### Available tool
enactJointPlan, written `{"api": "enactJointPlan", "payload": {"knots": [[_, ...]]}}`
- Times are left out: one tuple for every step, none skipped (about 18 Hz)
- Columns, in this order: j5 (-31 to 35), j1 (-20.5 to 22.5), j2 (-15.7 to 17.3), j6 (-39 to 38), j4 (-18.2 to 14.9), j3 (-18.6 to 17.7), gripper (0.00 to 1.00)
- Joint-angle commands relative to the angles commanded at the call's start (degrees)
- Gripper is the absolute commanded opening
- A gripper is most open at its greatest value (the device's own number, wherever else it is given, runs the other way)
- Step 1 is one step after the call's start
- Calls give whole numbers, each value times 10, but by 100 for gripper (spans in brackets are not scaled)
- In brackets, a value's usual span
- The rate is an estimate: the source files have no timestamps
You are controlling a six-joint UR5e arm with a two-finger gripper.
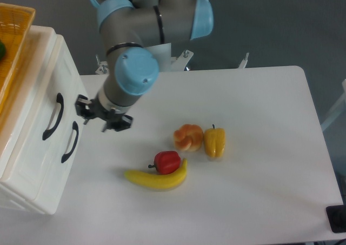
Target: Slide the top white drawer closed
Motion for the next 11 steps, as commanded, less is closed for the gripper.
{"api": "enactJointPlan", "payload": {"knots": [[5,13,-2,0,9,3,100],[11,25,-3,0,23,3,100],[23,38,-2,0,42,3,100],[44,47,-2,1,63,3,100],[71,54,-2,1,84,3,100],[99,56,-3,1,107,3,100],[125,61,-7,1,126,3,100],[152,67,-18,3,144,4,100],[176,77,-27,14,150,11,100],[192,91,-35,41,150,18,100],[195,104,-40,79,151,19,100]]}}
